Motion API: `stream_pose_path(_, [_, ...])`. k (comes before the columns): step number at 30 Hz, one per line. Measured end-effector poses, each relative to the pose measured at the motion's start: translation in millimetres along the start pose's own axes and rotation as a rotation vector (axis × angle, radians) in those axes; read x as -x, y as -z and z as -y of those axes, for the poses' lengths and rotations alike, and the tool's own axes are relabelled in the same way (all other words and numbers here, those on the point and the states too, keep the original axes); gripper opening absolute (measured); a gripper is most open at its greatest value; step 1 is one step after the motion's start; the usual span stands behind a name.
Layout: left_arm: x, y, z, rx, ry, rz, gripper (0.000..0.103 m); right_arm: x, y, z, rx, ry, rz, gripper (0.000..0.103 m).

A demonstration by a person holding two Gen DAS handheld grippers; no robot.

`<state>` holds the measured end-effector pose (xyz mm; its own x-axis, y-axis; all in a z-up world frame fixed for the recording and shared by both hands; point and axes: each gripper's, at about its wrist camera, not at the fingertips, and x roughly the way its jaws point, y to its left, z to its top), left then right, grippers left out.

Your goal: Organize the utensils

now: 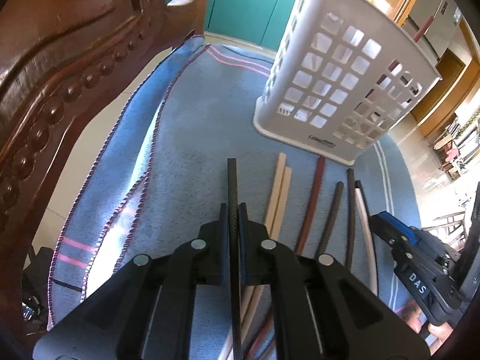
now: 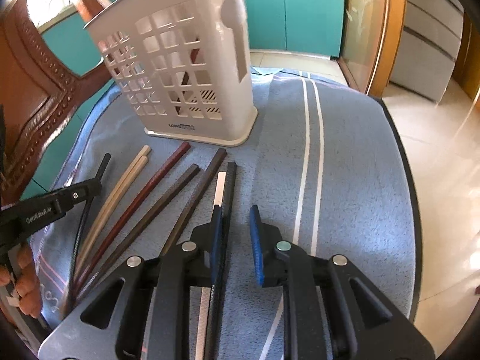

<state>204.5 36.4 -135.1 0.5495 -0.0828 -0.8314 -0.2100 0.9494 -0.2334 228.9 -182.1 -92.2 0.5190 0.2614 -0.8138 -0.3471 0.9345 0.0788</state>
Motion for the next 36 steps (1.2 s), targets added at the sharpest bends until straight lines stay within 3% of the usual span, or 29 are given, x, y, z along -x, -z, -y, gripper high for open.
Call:
stream_pose_path(5, [-6,0,-2,-0.006,-0.016,-0.002,0.007,1,1,-6,0.056,0.046,-0.026,0.019])
stream_pose_path(12, [-12,-1,7,-0.036,-0.038,0.005,0.011,0,-1,3,0.028,0.025,-0.039,0.019])
stream_pose_path(16, [-13,0,14,-0.072,-0.070,0.016,0.014,-5,3,-9,0.088,0.069,-0.034,0.021])
stream_pose_path(23, [-24,0,40,-0.170,-0.168,0.044,0.019,-7,3,-8,0.073,0.070,-0.030,0.021])
stream_pose_path(26, [-26,-2,46,-0.172,-0.191,0.035,0.022,-8,2,-5,0.058,0.059,-0.029,0.021])
stream_pose_path(29, [-24,-3,50,-0.156,-0.211,0.029,0.032,-6,1,-3,0.050,0.053,-0.026,0.022])
stream_pose_path(36, [-21,-3,42,-0.153,-0.202,0.019,0.033,-8,-3,-6,0.053,0.051,-0.045,0.019])
